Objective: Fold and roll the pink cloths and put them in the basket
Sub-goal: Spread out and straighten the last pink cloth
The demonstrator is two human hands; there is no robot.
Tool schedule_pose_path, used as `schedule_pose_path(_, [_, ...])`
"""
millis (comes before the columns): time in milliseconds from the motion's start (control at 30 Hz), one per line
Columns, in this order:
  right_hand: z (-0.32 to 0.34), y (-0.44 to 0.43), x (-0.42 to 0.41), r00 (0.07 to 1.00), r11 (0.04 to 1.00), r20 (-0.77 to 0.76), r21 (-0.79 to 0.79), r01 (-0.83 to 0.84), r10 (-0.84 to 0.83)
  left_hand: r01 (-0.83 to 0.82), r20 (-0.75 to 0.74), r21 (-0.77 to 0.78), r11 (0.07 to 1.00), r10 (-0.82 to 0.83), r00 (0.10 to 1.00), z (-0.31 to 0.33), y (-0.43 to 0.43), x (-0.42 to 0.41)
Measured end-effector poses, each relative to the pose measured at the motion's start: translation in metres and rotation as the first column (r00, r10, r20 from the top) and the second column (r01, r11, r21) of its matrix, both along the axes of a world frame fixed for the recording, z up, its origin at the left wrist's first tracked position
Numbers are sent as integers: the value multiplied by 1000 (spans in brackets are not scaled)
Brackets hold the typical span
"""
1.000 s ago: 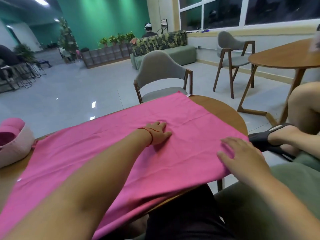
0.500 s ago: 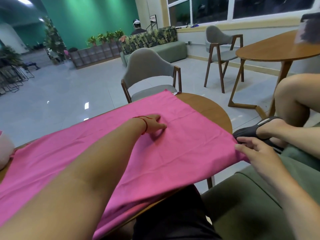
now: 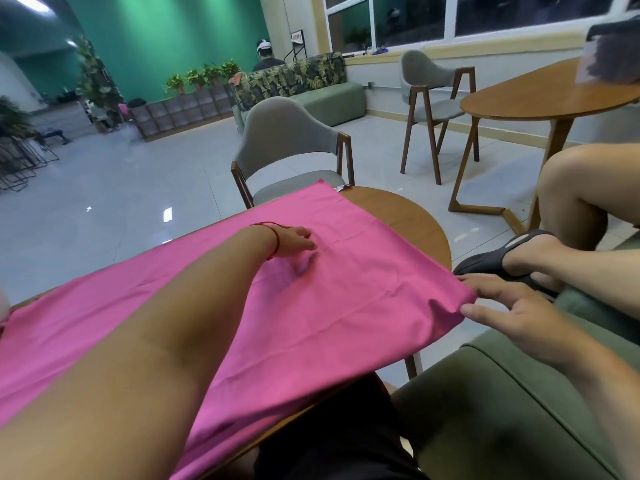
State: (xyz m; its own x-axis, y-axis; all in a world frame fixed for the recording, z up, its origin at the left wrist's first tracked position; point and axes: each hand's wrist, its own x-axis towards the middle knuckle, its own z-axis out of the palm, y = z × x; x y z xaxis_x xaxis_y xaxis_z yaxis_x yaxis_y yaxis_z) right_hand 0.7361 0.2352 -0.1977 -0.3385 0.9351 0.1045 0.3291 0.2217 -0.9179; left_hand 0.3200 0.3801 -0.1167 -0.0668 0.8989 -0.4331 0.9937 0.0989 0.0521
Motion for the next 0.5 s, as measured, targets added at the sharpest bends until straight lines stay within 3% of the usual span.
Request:
schedule_pose_path(200, [13,-5,-20,951,983,-285,102,153,-119,-17,33,66,998,15,999,-4,0,-1])
schedule_pose_path(500, [60,16,-43,895,943,-365,106,315,-258,-110,122,81,991,100,988,-7,5,-4])
